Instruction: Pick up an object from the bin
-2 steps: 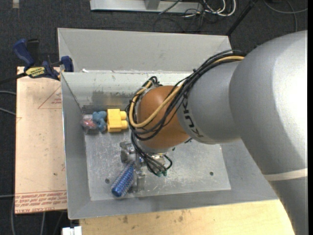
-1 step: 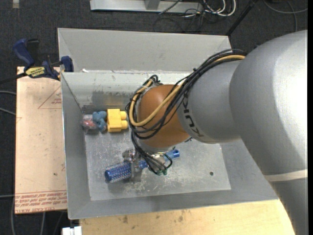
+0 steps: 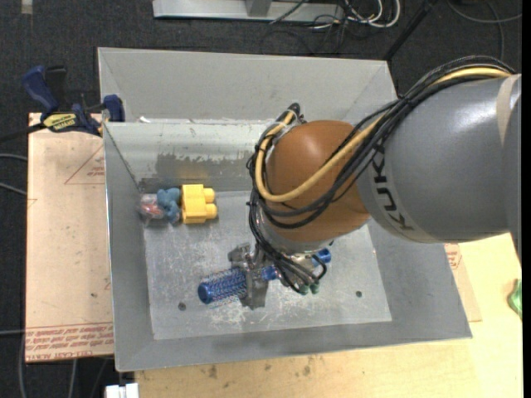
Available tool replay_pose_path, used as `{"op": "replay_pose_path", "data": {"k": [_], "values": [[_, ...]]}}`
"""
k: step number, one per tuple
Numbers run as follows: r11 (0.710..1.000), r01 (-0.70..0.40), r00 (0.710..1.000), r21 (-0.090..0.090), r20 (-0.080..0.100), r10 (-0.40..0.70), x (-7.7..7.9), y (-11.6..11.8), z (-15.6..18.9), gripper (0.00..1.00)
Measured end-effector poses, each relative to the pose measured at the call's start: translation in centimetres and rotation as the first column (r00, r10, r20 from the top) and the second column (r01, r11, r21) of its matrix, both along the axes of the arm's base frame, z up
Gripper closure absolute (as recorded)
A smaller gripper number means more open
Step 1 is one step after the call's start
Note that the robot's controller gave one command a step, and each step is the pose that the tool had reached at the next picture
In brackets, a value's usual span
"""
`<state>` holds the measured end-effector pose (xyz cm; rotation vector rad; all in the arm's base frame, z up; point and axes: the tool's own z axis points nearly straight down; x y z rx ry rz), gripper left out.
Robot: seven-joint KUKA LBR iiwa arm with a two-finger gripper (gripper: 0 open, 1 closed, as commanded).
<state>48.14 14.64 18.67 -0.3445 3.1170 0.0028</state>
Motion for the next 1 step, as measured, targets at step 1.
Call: {"op": "replay_pose_path", "data": {"k": [1], "values": [[1.0,0.009,1.0,0.001,0.005,-0.009,2.46,-0.02,13.27,1.0]]}}
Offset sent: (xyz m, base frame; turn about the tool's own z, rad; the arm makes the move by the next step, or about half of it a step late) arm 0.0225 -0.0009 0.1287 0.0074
